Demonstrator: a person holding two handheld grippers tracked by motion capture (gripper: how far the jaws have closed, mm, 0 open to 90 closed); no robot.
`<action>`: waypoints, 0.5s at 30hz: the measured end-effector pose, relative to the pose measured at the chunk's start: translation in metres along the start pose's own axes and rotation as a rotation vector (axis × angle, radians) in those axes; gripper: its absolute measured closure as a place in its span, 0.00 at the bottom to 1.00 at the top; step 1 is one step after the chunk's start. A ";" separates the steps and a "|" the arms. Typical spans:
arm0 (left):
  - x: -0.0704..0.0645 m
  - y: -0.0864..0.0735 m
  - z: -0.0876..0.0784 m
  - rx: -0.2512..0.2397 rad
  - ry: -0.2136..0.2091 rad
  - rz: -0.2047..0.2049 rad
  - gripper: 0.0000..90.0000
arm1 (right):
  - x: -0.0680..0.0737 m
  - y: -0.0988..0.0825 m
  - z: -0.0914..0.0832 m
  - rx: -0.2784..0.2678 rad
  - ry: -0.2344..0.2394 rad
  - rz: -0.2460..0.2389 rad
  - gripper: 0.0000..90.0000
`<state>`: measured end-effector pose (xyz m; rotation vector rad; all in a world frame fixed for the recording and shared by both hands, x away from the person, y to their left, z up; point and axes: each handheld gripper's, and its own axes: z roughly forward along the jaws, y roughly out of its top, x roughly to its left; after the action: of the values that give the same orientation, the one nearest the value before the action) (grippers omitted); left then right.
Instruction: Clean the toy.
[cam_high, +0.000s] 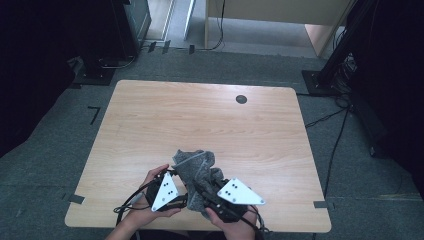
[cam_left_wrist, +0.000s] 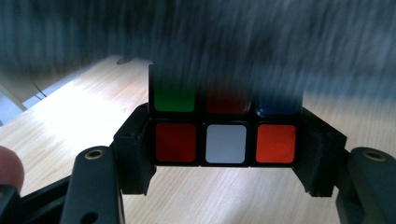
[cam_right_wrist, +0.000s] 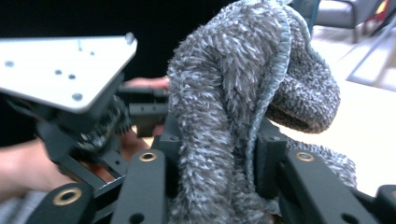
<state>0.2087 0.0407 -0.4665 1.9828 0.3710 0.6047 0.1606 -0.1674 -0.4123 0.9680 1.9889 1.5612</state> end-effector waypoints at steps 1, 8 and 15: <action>-0.002 0.002 0.001 0.007 0.000 -0.001 0.37 | 0.005 -0.002 0.003 0.012 -0.020 -0.033 0.68; -0.011 0.007 0.002 0.029 0.006 0.033 0.38 | 0.016 -0.011 0.020 0.108 -0.184 -0.114 0.39; -0.006 0.007 -0.001 0.002 -0.002 0.009 0.38 | 0.009 -0.008 0.013 0.070 -0.190 -0.097 0.49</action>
<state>0.2034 0.0349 -0.4618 1.9878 0.3613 0.6085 0.1618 -0.1536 -0.4232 0.9919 1.9377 1.3051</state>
